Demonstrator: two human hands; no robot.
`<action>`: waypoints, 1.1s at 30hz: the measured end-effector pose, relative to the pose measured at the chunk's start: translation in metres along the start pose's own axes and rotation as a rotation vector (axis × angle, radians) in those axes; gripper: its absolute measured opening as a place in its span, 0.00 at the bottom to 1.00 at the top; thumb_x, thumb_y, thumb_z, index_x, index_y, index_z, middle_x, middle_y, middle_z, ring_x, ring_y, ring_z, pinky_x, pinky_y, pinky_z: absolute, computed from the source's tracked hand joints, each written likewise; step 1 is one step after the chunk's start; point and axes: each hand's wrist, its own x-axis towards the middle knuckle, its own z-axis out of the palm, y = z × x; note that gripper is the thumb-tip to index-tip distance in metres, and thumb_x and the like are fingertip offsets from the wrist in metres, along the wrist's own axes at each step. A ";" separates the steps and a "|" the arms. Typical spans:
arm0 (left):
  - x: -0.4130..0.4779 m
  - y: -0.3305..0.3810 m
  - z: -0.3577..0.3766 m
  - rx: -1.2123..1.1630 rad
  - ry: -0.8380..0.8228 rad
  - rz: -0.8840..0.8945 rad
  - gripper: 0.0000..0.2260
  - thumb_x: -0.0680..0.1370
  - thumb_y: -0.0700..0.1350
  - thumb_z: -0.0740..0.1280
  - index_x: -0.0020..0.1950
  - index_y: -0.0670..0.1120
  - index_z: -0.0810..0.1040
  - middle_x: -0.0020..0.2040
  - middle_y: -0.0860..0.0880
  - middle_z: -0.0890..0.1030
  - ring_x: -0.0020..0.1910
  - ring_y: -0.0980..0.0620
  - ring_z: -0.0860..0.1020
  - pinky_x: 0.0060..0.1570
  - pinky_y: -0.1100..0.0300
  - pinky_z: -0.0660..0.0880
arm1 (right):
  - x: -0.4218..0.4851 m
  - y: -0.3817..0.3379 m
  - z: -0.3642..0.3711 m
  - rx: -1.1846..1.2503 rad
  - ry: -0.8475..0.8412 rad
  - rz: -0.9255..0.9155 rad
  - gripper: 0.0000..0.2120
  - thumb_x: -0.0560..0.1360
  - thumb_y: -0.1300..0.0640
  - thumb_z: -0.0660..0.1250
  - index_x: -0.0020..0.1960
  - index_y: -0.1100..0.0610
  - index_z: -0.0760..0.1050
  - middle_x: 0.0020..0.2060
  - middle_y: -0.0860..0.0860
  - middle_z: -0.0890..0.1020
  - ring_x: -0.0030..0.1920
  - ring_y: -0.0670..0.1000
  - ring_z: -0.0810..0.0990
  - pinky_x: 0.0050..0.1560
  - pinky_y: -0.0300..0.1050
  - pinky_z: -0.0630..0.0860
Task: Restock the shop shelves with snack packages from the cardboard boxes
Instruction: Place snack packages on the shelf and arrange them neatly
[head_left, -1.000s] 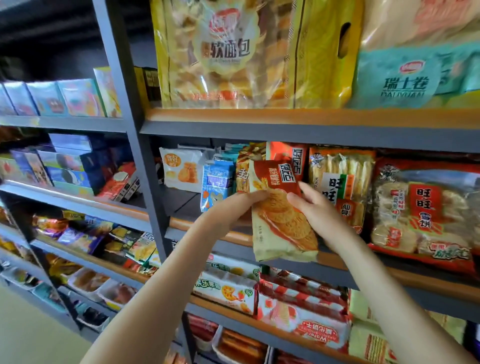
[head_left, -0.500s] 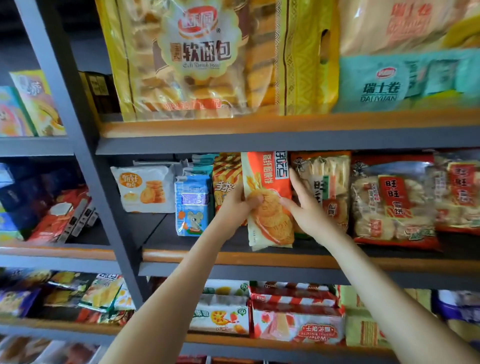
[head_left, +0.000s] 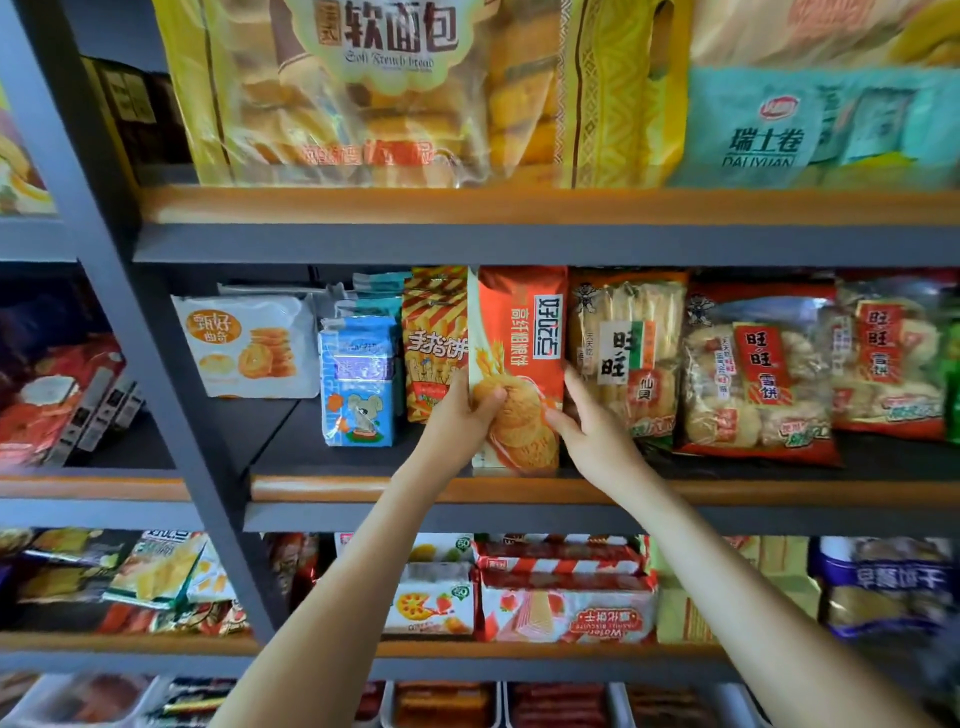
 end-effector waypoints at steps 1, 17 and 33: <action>0.000 0.000 0.002 0.034 0.032 0.020 0.18 0.81 0.49 0.62 0.69 0.47 0.65 0.60 0.51 0.77 0.59 0.50 0.77 0.55 0.56 0.76 | -0.002 0.000 0.000 -0.006 0.016 0.007 0.31 0.80 0.58 0.61 0.77 0.47 0.50 0.71 0.49 0.68 0.68 0.47 0.70 0.69 0.52 0.69; -0.136 -0.003 0.200 -0.119 0.243 0.168 0.09 0.79 0.36 0.60 0.50 0.49 0.74 0.45 0.54 0.77 0.43 0.61 0.76 0.45 0.68 0.72 | -0.176 0.085 -0.104 0.355 0.070 0.296 0.14 0.78 0.55 0.65 0.63 0.47 0.72 0.53 0.44 0.78 0.53 0.43 0.78 0.51 0.39 0.76; -0.277 -0.155 0.492 0.136 -0.407 -0.766 0.06 0.80 0.41 0.61 0.52 0.44 0.78 0.46 0.43 0.79 0.45 0.45 0.78 0.47 0.54 0.75 | -0.409 0.374 -0.232 0.040 -0.079 1.166 0.11 0.76 0.60 0.66 0.57 0.55 0.71 0.48 0.52 0.77 0.45 0.51 0.77 0.53 0.53 0.78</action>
